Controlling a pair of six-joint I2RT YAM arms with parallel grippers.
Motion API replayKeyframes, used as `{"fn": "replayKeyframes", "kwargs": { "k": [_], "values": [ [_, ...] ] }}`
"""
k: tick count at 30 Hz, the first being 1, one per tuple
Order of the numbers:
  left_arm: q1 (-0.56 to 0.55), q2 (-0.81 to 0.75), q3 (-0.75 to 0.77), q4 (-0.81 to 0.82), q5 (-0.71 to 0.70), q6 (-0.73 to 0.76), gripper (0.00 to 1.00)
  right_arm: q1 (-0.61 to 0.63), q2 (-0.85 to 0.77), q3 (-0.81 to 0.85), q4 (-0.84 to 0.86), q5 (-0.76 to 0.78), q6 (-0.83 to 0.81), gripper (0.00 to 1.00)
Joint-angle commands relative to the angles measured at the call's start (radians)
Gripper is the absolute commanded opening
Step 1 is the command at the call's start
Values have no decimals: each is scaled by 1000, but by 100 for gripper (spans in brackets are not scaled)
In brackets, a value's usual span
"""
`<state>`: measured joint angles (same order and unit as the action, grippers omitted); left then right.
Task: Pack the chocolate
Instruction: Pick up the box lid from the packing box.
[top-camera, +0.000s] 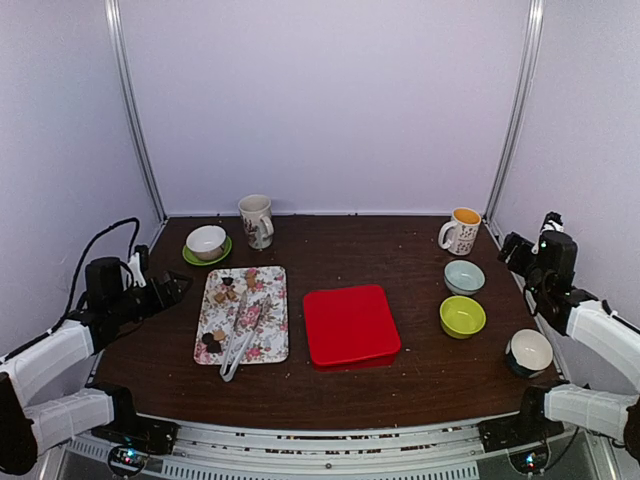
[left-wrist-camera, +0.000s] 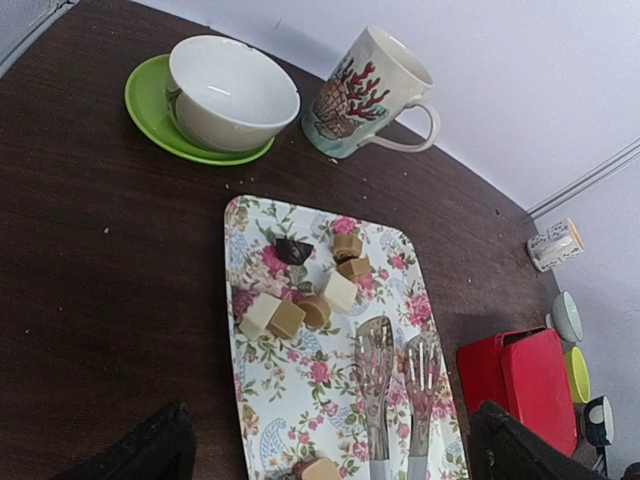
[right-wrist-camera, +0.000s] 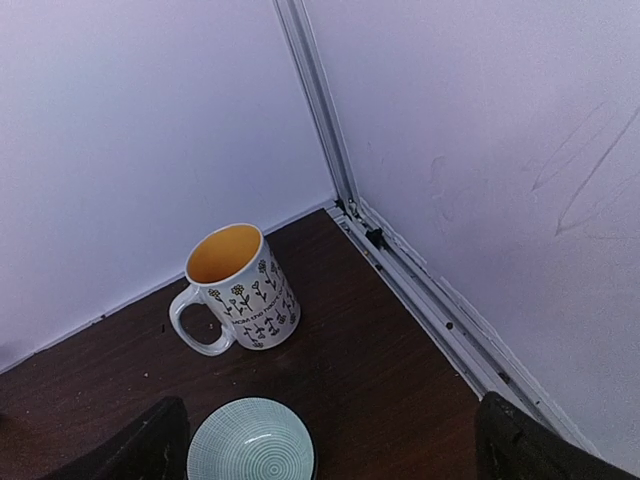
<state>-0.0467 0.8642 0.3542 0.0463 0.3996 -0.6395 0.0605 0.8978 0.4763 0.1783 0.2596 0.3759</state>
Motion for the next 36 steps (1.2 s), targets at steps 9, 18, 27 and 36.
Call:
{"fn": "replayKeyframes", "kwargs": {
  "k": [9,18,27,36],
  "values": [
    [2,57,110,-170,-78,-19,98,6,86,149,-300,-319,127,100],
    [-180,147,83,-14,31,-53,98,249,147,204,-337,-467,121,100],
    [-453,187,93,66,-47,-118,98,474,249,198,-335,-538,169,99],
    [-639,349,195,88,-93,-159,98,609,335,165,-322,-611,212,97]
  ]
}}
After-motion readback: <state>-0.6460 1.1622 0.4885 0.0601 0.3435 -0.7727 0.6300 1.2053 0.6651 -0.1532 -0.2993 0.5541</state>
